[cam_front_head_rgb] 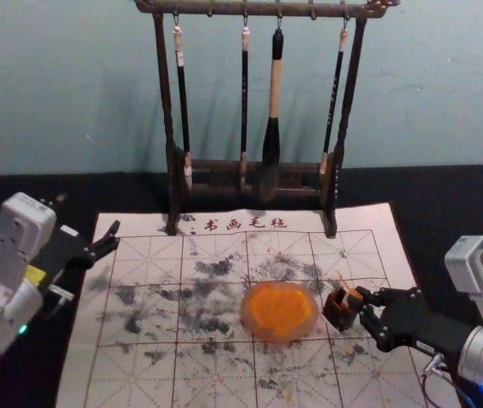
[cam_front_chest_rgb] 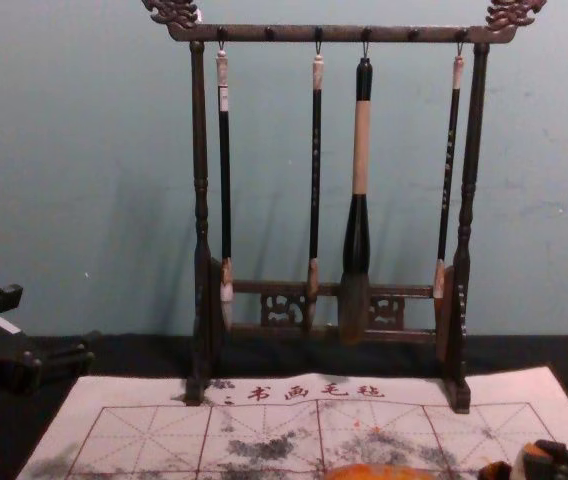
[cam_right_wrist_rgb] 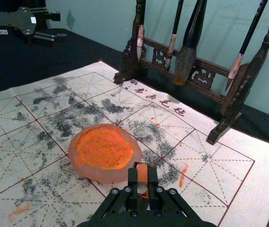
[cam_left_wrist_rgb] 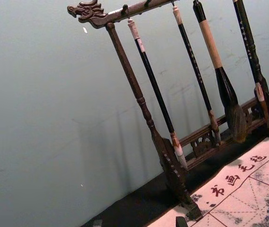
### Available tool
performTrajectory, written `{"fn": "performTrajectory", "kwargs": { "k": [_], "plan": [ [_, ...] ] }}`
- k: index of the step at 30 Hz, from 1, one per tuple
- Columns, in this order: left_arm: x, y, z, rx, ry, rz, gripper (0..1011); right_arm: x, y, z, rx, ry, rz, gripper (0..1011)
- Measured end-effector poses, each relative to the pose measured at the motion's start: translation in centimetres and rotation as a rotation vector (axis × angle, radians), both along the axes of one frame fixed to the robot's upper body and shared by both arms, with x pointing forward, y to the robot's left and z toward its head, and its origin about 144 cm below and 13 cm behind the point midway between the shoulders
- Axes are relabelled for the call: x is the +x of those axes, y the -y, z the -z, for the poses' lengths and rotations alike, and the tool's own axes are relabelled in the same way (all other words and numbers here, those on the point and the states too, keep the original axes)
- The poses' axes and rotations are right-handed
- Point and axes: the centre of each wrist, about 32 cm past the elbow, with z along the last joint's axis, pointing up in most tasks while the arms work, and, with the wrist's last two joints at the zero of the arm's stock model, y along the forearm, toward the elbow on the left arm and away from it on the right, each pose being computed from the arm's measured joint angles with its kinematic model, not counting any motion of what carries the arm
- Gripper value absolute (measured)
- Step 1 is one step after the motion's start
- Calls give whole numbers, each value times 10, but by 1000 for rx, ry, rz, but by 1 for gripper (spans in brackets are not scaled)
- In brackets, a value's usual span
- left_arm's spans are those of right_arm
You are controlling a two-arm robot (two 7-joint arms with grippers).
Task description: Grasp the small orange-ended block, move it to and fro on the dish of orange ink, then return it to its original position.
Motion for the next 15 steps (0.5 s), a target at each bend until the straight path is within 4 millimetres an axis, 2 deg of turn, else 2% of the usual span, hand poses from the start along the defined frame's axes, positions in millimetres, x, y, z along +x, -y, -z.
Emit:
{"fn": "performTrajectory", "kwargs": {
  "k": [15],
  "plan": [
    [0,0,0,0,0,0,1001,-1,0,-4,20,4,-4,78]
  ]
}}
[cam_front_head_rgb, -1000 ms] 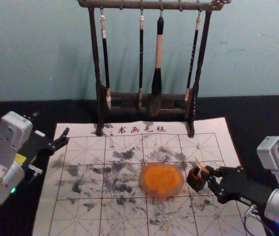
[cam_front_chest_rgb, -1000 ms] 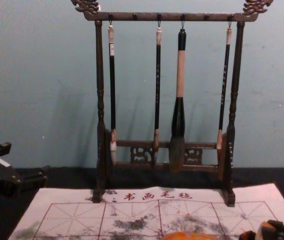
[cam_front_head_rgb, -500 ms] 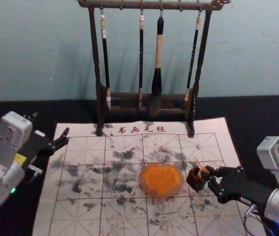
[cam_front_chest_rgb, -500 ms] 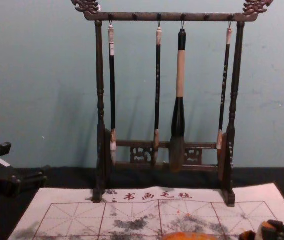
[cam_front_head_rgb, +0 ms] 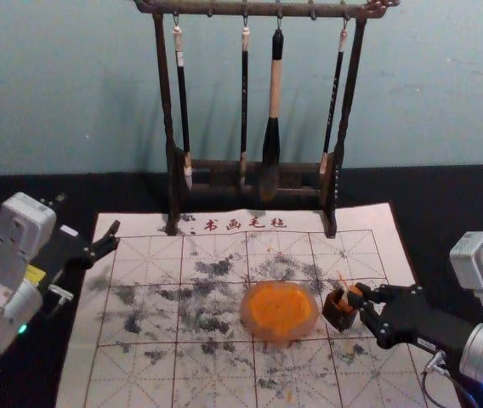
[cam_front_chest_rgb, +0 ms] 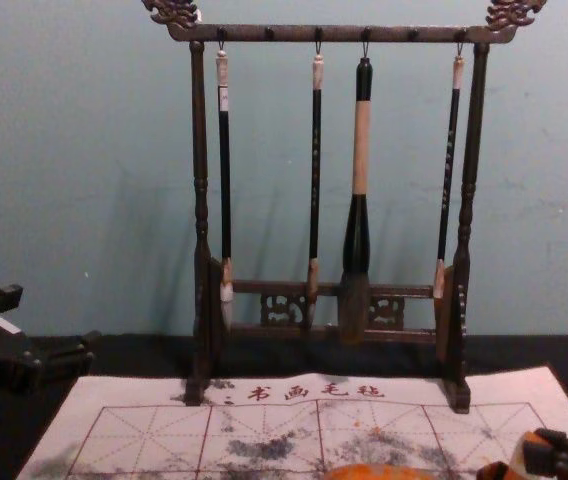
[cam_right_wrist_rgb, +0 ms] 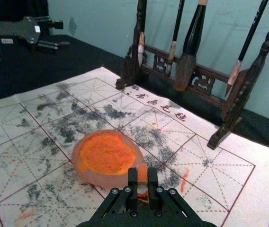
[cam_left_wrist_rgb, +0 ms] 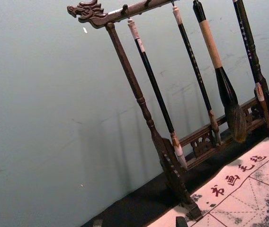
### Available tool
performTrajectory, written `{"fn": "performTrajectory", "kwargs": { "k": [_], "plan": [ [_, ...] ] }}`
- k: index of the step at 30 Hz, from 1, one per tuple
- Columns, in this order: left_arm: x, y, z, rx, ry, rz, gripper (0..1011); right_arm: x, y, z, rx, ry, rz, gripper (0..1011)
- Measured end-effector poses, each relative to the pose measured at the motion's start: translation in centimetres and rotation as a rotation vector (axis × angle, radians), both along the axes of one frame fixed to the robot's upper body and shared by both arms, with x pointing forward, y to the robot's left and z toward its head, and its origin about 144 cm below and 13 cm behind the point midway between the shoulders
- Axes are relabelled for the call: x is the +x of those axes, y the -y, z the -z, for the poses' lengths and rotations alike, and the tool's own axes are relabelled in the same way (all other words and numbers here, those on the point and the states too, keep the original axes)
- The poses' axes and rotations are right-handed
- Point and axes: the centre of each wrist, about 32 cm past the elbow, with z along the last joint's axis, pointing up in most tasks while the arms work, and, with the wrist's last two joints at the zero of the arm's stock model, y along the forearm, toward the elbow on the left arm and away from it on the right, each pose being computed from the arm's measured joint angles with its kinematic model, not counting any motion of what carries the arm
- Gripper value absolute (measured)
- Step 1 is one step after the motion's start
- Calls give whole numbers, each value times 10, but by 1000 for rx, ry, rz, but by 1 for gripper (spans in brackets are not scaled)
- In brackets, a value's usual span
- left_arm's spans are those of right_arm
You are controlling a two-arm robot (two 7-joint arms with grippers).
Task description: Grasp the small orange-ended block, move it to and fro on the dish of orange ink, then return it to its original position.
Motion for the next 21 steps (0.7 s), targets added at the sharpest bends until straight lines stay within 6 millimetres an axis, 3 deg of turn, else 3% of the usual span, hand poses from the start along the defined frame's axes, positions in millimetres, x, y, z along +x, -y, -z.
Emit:
{"fn": "performTrajectory", "kwargs": {
  "k": [21],
  "plan": [
    [0,0,0,0,0,0,1001,-1,-1,-35,15,105,-31,78]
  ]
}}
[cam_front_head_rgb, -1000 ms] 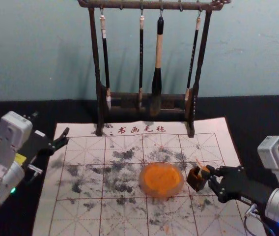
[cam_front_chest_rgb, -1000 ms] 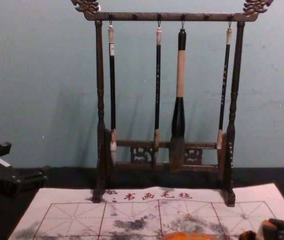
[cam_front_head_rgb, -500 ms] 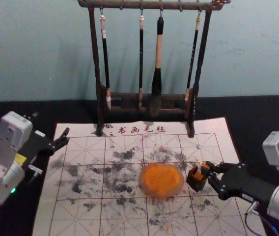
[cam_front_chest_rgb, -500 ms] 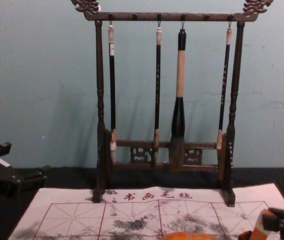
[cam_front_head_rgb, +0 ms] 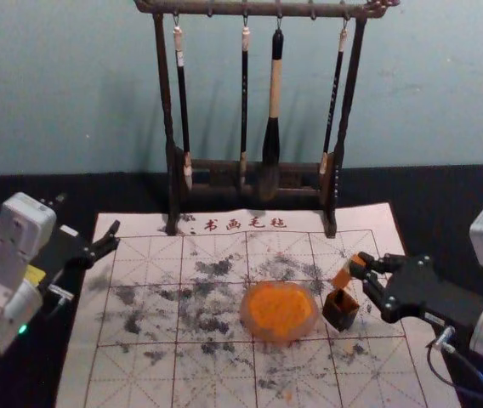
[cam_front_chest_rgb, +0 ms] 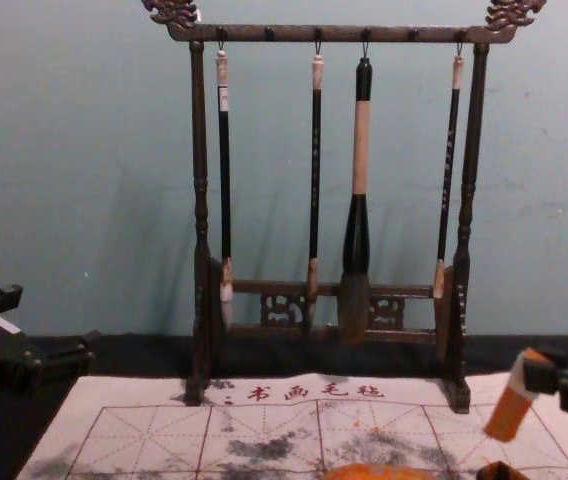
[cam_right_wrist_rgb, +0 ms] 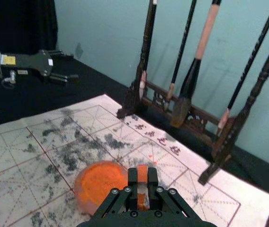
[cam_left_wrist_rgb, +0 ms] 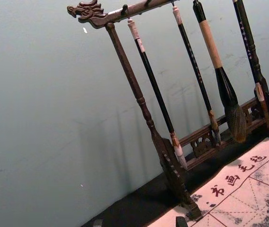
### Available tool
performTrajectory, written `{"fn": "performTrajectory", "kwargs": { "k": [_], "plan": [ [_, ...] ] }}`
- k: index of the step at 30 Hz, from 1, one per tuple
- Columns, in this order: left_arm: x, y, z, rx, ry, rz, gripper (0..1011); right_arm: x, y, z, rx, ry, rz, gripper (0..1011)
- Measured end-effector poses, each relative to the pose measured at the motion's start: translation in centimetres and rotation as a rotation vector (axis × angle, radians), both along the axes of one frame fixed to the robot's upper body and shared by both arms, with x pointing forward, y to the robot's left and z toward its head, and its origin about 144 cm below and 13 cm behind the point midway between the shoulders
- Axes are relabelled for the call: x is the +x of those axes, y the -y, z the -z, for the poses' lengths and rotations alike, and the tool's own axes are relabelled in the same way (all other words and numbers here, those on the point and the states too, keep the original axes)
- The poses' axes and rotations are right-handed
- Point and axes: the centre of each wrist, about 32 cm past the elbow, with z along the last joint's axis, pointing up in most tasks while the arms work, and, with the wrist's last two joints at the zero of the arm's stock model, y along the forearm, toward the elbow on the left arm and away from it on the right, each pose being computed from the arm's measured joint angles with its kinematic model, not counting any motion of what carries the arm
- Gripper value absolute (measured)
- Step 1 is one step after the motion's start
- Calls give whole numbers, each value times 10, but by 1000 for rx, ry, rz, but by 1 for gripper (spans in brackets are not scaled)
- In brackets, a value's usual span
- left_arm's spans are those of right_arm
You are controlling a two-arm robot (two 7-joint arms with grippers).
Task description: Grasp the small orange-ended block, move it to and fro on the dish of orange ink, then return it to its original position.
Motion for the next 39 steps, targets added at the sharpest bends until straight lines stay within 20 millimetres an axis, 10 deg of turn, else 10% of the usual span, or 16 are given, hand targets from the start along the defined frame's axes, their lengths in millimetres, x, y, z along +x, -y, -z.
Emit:
{"fn": "performTrajectory", "kwargs": {
  "k": [39],
  "plan": [
    [0,0,0,0,0,0,1001,45,-54,5,-165,-72,-269,78]
  ]
}}
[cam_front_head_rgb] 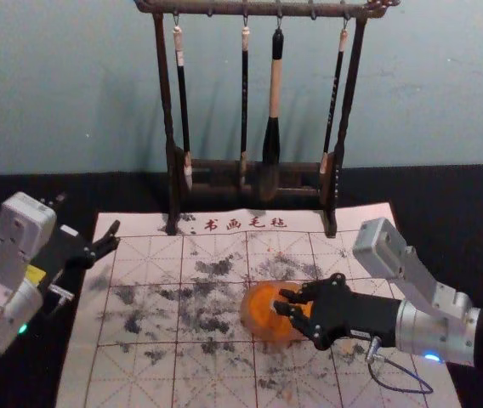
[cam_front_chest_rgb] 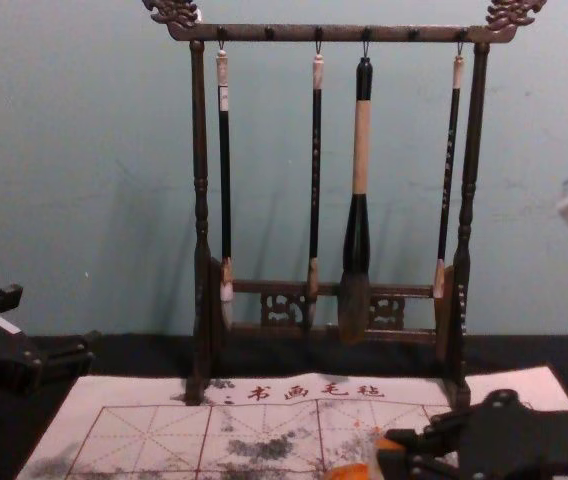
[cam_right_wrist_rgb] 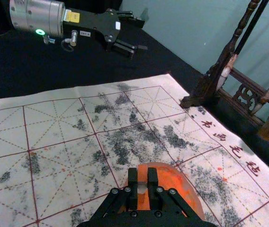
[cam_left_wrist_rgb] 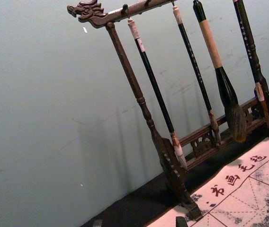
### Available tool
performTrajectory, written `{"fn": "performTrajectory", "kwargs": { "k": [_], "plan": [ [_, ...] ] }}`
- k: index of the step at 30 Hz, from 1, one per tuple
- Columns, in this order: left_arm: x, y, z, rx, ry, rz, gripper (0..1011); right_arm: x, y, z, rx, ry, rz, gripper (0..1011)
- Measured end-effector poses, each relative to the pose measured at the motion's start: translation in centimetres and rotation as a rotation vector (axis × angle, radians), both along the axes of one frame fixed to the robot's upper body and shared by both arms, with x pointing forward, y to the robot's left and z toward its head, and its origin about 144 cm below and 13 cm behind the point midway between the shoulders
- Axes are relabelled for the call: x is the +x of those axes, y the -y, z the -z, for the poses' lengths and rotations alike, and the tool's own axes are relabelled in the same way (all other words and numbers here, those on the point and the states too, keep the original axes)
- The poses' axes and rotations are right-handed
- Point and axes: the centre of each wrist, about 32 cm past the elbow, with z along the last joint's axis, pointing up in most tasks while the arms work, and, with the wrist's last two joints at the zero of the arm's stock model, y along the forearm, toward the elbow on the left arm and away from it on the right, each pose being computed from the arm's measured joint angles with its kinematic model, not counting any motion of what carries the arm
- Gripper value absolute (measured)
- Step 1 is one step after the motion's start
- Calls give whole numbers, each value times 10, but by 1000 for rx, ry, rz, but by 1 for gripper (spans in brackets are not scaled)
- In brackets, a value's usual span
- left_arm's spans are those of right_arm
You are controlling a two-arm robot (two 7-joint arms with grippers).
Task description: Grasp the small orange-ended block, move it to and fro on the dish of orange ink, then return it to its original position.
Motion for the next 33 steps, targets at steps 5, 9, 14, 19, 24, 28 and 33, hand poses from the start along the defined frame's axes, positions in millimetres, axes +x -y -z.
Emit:
{"fn": "performTrajectory", "kwargs": {
  "k": [5,9,14,19,24,28,33],
  "plan": [
    [0,0,0,0,0,0,1001,7,-5,-1,-16,-7,-1,78],
    [0,0,0,0,0,0,1001,10,-7,-2,-22,-12,1,78],
    [0,0,0,0,0,0,1001,13,-8,-2,-27,-18,7,78],
    [0,0,0,0,0,0,1001,16,-9,-2,-27,-23,21,78],
    [0,0,0,0,0,0,1001,18,-8,-2,-25,-27,38,78],
    [0,0,0,0,0,0,1001,19,-7,-2,-26,-30,50,78],
    [0,0,0,0,0,0,1001,20,-3,-3,-28,-31,73,78]
  ]
}}
